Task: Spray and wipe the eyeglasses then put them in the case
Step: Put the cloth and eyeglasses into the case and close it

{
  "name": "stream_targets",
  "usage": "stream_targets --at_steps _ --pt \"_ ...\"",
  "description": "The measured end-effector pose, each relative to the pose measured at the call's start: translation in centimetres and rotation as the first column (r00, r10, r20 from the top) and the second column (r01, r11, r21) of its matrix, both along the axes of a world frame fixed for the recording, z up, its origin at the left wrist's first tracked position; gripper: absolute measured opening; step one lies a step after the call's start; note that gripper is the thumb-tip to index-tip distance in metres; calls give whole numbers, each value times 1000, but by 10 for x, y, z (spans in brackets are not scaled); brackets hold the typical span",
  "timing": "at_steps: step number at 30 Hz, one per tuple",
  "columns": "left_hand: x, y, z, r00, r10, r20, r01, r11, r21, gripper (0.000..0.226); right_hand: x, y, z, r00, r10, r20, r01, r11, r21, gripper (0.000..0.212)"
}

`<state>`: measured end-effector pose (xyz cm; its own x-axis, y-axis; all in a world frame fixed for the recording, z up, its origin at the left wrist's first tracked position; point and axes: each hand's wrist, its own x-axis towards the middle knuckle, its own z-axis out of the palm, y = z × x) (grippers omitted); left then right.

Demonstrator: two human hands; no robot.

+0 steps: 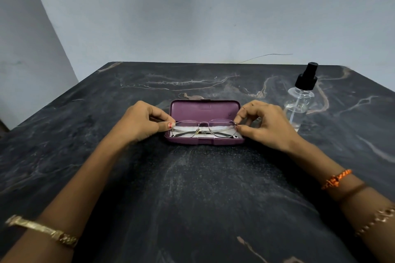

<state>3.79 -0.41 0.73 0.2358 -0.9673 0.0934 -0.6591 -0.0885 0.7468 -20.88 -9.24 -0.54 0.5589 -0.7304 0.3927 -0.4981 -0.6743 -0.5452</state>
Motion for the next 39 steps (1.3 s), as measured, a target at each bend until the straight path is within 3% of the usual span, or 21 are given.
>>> stream_targets --at_steps 2,6,16,23,26,31,35,39 --pt "-1 2 2 999 -20 -40 21 999 25 14 0 1 1 1000 4 -2 -4 1000 2 14" --pt "0 6 5 992 -27 -122 38 995 88 51 1 2 2 1000 12 3 -12 1000 17 13" --pt "0 4 2 987 -59 -149 76 991 108 61 -1 2 2 1000 1 29 -3 997 83 14" --pt "3 0 -3 979 -54 -196 75 992 102 79 0 2 1 998 -19 63 19 1000 8 8" --pt "5 -2 -5 979 -50 -199 72 992 106 91 0 0 -3 997 -44 66 45 999 -2 24" --pt "6 -3 -7 977 -57 -203 79 992 100 107 5 3 -9 977 -97 190 53 973 225 67" --pt "5 -3 -8 979 -70 -193 89 992 90 113 10 5 -13 918 -60 392 -164 844 511 94" --pt "5 0 -9 981 -75 -178 92 992 88 115 13 5 -18 904 12 428 -255 818 515 113"
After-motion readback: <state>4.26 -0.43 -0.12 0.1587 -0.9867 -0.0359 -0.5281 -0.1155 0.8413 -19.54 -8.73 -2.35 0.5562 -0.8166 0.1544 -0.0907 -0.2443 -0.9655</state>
